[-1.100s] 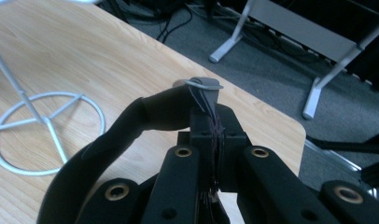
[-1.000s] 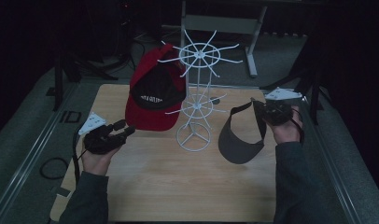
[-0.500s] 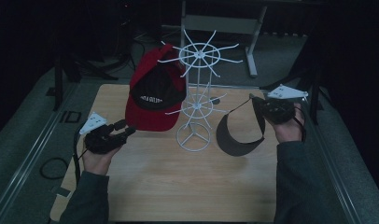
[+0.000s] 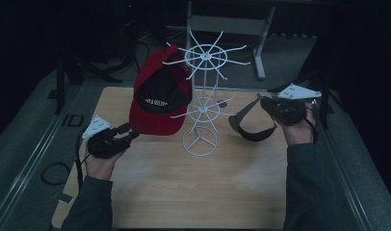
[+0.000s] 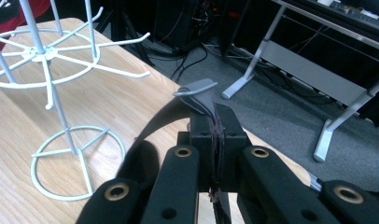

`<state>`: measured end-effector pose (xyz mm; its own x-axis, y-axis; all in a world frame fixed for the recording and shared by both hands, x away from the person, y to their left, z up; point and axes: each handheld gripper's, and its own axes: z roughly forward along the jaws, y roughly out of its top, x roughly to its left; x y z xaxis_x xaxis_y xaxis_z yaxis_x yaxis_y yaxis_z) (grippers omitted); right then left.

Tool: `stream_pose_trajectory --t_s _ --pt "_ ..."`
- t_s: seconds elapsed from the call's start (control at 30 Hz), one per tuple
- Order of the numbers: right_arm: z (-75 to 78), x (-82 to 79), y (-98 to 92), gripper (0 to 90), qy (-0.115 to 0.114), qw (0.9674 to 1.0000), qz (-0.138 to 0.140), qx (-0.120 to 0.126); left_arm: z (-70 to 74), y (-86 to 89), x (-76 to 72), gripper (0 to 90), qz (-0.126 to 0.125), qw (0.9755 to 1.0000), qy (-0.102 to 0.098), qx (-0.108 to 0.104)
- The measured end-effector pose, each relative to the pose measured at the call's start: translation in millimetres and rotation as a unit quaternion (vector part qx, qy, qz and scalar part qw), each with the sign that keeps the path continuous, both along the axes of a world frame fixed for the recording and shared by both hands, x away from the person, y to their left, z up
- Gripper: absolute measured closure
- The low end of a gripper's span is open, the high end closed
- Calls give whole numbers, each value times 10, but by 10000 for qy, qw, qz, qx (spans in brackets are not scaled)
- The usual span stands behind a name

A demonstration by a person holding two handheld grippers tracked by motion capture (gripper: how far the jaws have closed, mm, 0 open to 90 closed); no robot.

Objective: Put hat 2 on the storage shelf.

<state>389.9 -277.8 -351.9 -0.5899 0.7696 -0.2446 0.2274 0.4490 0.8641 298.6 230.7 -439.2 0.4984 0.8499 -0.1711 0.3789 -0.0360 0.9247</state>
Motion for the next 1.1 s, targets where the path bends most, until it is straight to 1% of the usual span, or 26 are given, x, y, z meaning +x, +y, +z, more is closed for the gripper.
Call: stream_pose_trajectory --t_s 0.23,0.47,0.67,1.1 --pt "56 -20 -35 883 -60 10000 -24 51 2 0 -1 543 16 10000 -5 -4" --pt "82 -65 -46 883 -91 9999 61 109 -1 -5 3 548 16 10000 0 21" --pt "101 -118 -25 883 -110 9998 174 78 -3 -11 4 547 11 10000 2 19" --pt "168 -161 -20 882 -151 9996 219 48 1 -4 4 547 0 10000 -6 21"
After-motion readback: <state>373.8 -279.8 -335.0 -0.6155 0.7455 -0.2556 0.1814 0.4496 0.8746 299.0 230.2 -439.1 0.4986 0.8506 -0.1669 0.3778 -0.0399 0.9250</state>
